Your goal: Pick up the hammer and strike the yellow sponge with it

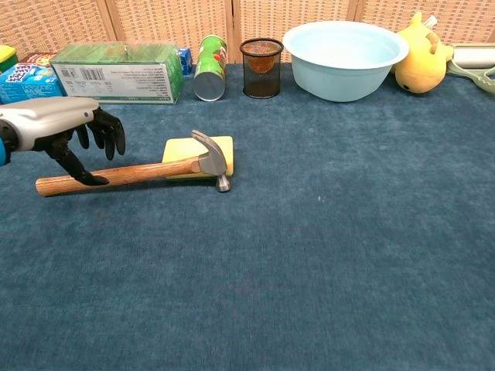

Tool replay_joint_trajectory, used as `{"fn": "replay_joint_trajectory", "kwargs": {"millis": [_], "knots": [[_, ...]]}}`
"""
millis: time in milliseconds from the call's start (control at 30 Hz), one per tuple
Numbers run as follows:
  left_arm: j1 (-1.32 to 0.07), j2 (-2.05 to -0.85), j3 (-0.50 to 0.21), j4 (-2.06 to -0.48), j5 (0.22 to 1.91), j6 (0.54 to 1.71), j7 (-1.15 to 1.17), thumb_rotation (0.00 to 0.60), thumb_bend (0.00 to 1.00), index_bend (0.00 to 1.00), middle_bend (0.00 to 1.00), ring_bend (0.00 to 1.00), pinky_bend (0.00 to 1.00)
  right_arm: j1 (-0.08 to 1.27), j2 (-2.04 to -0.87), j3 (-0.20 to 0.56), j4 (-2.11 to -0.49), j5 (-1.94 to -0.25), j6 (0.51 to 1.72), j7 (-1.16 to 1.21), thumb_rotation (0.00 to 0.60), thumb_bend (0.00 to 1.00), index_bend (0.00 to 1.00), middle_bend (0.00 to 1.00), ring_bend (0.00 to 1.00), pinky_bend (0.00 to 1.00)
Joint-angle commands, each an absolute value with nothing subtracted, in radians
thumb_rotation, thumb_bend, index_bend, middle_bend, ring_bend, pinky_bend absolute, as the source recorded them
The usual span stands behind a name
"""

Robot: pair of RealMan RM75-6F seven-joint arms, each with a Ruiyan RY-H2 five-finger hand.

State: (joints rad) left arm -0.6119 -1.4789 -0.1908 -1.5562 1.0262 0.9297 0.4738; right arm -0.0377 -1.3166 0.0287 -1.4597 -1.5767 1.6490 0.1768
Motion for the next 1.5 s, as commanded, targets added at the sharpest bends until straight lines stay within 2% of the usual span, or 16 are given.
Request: {"fn": "replay_joint_trajectory", "kwargs": {"millis": [33, 500, 700, 1067, 1200, 1333, 1500], "knots": [[-0.63, -1.499, -0.189, -1.539, 1.0, 0.922, 0.479, 0.6, 0.25, 0.4, 0.42, 0.32, 0.33, -0.043, -1.317, 0.028, -1.456, -1.574, 1.653, 0.18, 0.6, 0.37, 0.47, 0.46, 0.43, 0.35], [-0.662, -1.537, -0.161, -1.486, 0.956, 0.912, 0.453, 0.6, 0.29, 0.4, 0.42, 0.32, 0.33, -0.058, -1.311, 0.027, -1.454, -1.577, 1.665, 0.186, 0.6, 0.37, 0.47, 0.46, 0.43, 0.35], [-0.672, -1.544, -0.159, -1.476, 0.943, 0.901, 0.436, 0.6, 0.41, 0.4, 0.42, 0.32, 0.34, -0.059, -1.308, 0.031, -1.458, -1.573, 1.662, 0.183, 0.6, 0.37, 0.47, 0.46, 0.43, 0.35], [-0.702, -1.558, -0.149, -1.458, 0.922, 0.872, 0.426, 0.6, 0.42, 0.4, 0.42, 0.32, 0.36, -0.061, -1.306, 0.035, -1.458, -1.558, 1.647, 0.201, 0.6, 0.37, 0.47, 0.46, 0.43, 0.35], [-0.712, -1.556, -0.145, -1.46, 0.908, 0.856, 0.419, 0.6, 0.52, 0.4, 0.42, 0.32, 0.4, -0.067, -1.305, 0.035, -1.458, -1.545, 1.642, 0.213, 0.6, 0.37, 0.47, 0.46, 0.43, 0.35], [-0.724, -1.546, -0.139, -1.47, 0.882, 0.828, 0.414, 0.6, 0.64, 0.4, 0.42, 0.37, 0.44, -0.079, -1.304, 0.034, -1.459, -1.533, 1.645, 0.223, 0.6, 0.37, 0.47, 0.46, 0.43, 0.35], [-0.718, -1.52, -0.151, -1.523, 0.909, 0.84, 0.362, 0.6, 0.7, 0.41, 0.42, 0.46, 0.52, -0.095, -1.308, 0.032, -1.463, -1.528, 1.659, 0.222, 0.6, 0.37, 0.47, 0.46, 0.43, 0.35]]}}
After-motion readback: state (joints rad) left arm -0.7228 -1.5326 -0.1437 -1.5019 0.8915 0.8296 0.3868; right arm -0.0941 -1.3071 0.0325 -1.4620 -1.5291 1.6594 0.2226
